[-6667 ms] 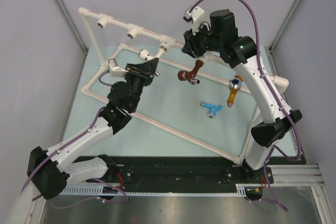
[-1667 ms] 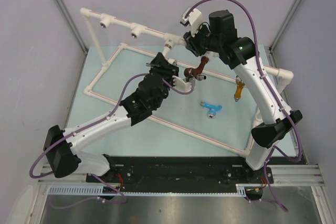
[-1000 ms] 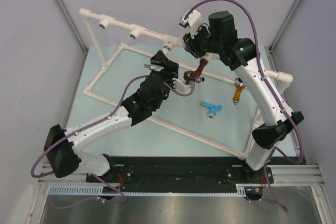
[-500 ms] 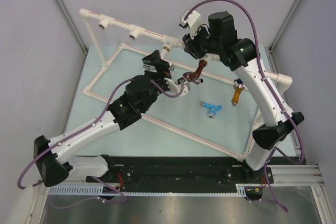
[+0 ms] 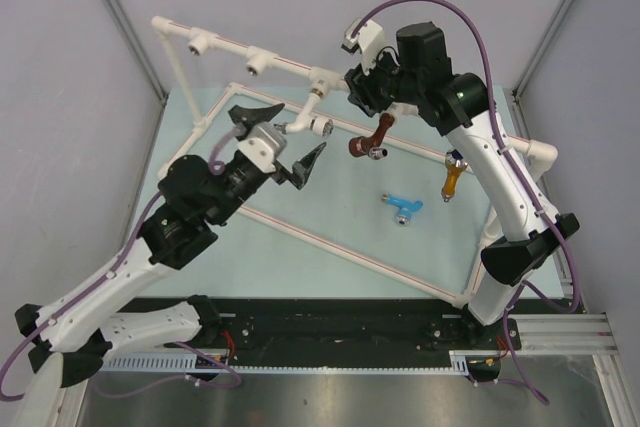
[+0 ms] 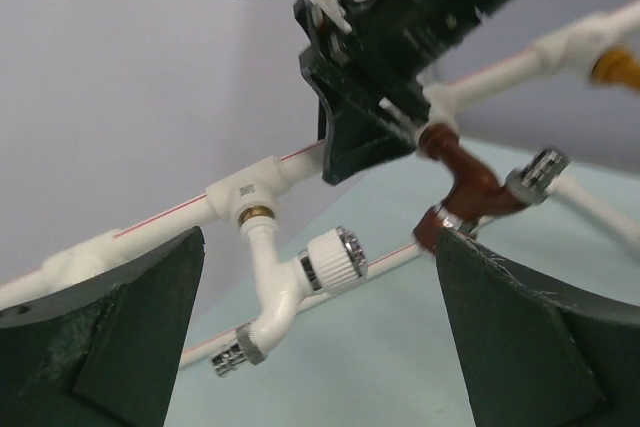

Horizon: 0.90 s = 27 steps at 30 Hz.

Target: Install the water faucets

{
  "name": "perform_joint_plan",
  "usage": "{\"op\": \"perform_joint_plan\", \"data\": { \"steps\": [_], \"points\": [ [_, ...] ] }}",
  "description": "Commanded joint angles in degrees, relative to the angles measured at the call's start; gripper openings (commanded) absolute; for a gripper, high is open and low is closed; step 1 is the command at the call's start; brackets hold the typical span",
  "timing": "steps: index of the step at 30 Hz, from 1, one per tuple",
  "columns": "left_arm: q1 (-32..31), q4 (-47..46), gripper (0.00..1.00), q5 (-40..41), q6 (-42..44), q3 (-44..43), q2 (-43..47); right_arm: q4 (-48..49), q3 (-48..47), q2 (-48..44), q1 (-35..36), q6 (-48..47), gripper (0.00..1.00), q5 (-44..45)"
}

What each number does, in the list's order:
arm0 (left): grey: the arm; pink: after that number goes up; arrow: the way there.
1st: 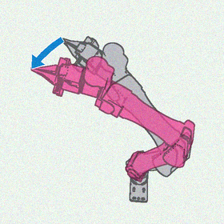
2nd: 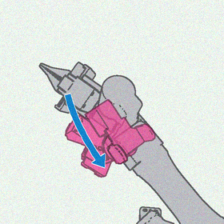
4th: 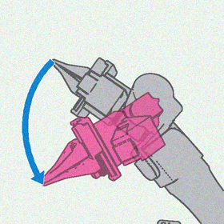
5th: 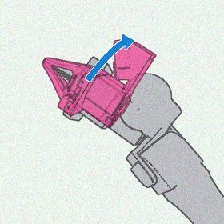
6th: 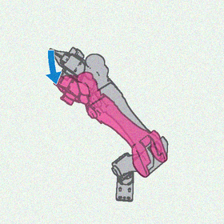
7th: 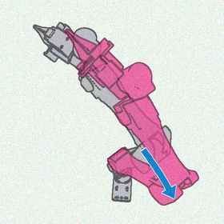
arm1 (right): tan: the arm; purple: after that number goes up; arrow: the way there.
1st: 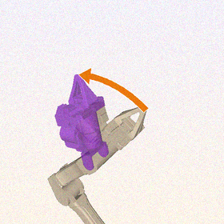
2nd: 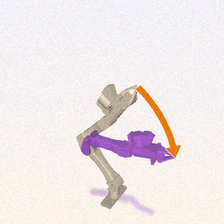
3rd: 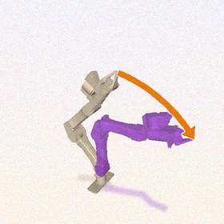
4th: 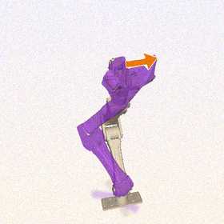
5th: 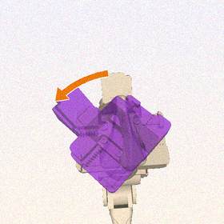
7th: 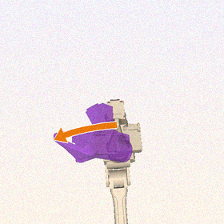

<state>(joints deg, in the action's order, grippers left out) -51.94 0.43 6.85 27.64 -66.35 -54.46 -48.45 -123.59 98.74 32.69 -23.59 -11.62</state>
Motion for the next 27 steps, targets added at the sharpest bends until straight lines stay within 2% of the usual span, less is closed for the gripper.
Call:
{"op": "perform_joint_plan", "data": {
  "steps": [1, 2, 4, 5, 6, 7, 10, 13, 18, 27],
  "points": [
    [1.2, -2.2, 1.00, 3.9, -34.1, -0.5, 1.4, -3.5, -0.2, -1.6, 0.4, 2.9, 0.55, -3.6],
    [2.7, -1.9, 1.00, 5.0, -43.3, 0.2, 1.8, -3.5, -0.3, -1.6, 0.4, 2.9, 0.56, -3.7],
    [5.4, -1.2, 1.00, 5.3, -54.1, 3.7, 3.4, -3.5, -0.7, -1.5, 0.2, 3.1, 0.61, -3.8],
    [8.9, -1.7, 1.00, 3.2, -65.1, 5.6, 4.0, -3.4, -0.9, -1.5, 0.1, 3.2, 0.62, -3.8],
    [10.7, -4.5, 1.00, 1.6, -70.1, 7.8, 5.5, -3.5, -1.0, -1.5, -0.2, 3.3, 0.64, -3.8],
    [12.1, -6.6, 1.00, 0.4, -78.6, 12.7, 6.1, -3.4, -1.2, -1.7, -0.3, 3.4, 0.66, -3.8],
    [14.2, -13.3, 1.00, -0.1, -88.9, 19.6, 7.3, -3.5, -1.6, -2.1, -0.5, 3.5, 0.70, -3.9],
    [14.2, -17.2, 1.00, -1.2, -92.2, 21.3, 5.7, -3.4, -1.7, -3.2, -1.3, 3.4, 0.73, -3.6],
    [14.2, -21.1, 1.00, -1.9, -92.9, 21.1, 3.8, -3.6, -2.4, -6.3, -3.1, 4.0, 0.78, -1.9],
    [14.2, -21.8, 1.00, 0.0, -92.3, 19.5, 1.6, -4.8, -0.4, -15.9, -4.4, 3.7, 0.83, 2.5]
  ]
}}
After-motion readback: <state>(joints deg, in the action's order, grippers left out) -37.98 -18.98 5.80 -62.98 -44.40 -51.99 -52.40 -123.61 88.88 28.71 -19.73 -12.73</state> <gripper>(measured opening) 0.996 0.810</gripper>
